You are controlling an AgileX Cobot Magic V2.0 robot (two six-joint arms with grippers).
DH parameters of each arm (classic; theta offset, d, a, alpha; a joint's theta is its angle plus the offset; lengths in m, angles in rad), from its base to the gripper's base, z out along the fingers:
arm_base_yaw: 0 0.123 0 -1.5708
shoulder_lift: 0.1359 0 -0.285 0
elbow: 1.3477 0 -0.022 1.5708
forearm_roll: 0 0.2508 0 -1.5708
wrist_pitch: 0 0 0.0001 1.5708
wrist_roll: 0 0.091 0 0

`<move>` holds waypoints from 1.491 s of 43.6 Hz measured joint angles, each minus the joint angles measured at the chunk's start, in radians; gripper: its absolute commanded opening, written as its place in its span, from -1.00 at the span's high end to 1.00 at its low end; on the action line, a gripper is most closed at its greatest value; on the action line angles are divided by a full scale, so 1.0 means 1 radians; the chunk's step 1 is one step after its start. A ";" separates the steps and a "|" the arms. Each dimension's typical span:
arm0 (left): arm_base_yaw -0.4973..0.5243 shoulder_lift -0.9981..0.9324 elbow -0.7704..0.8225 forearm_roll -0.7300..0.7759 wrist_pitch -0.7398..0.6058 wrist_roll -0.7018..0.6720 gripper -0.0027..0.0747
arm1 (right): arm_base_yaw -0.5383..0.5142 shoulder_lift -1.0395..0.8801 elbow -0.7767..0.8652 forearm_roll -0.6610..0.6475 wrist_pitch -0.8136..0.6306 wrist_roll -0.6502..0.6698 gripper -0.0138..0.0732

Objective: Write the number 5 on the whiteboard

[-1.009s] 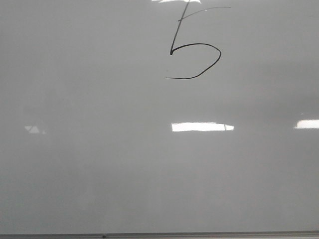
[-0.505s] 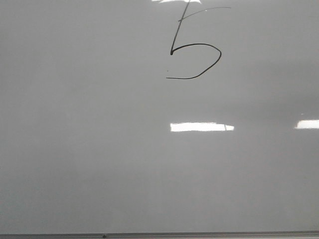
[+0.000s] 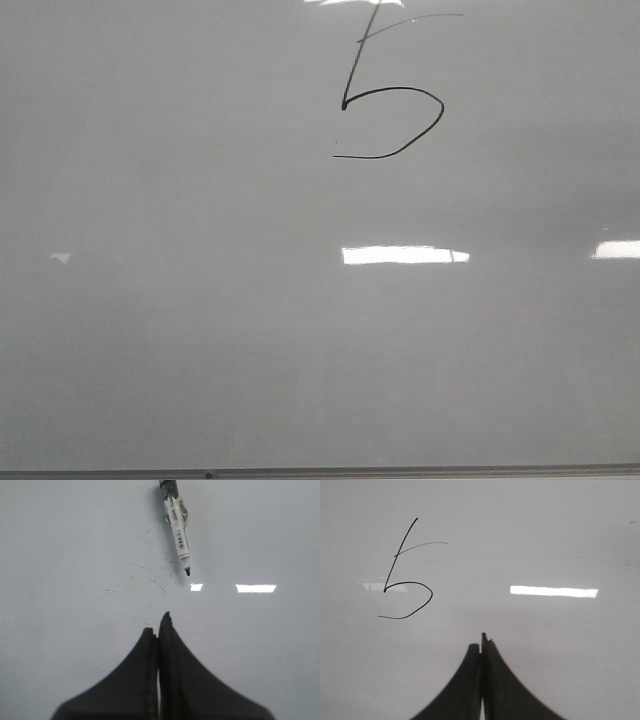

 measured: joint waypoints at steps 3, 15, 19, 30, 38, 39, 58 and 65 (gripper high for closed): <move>0.000 0.000 0.000 0.000 0.000 0.000 0.98 | 0.000 0.000 0.000 0.000 0.000 0.000 0.85; 0.000 0.000 0.000 0.000 0.000 0.000 0.98 | 0.000 0.000 0.000 0.000 0.000 0.000 0.85; 0.000 0.000 0.000 0.000 0.000 0.000 0.98 | 0.000 0.000 0.000 0.000 0.000 0.000 0.85; 0.000 0.000 0.000 0.000 0.000 0.002 0.98 | 0.000 0.000 0.000 0.000 0.000 0.000 0.85; 0.000 0.000 0.000 0.000 0.000 0.002 0.98 | 0.000 0.000 0.000 0.000 0.000 0.000 0.85; 0.000 0.000 0.000 0.000 0.000 0.002 0.98 | 0.000 0.000 0.000 0.000 0.000 0.000 0.85; 0.000 0.000 0.000 0.000 0.000 0.002 0.98 | 0.011 -0.100 0.201 -0.210 -0.110 0.078 0.85; 0.000 0.000 0.000 0.000 0.000 0.002 0.98 | -0.025 -0.175 0.332 -0.257 -0.135 0.169 0.85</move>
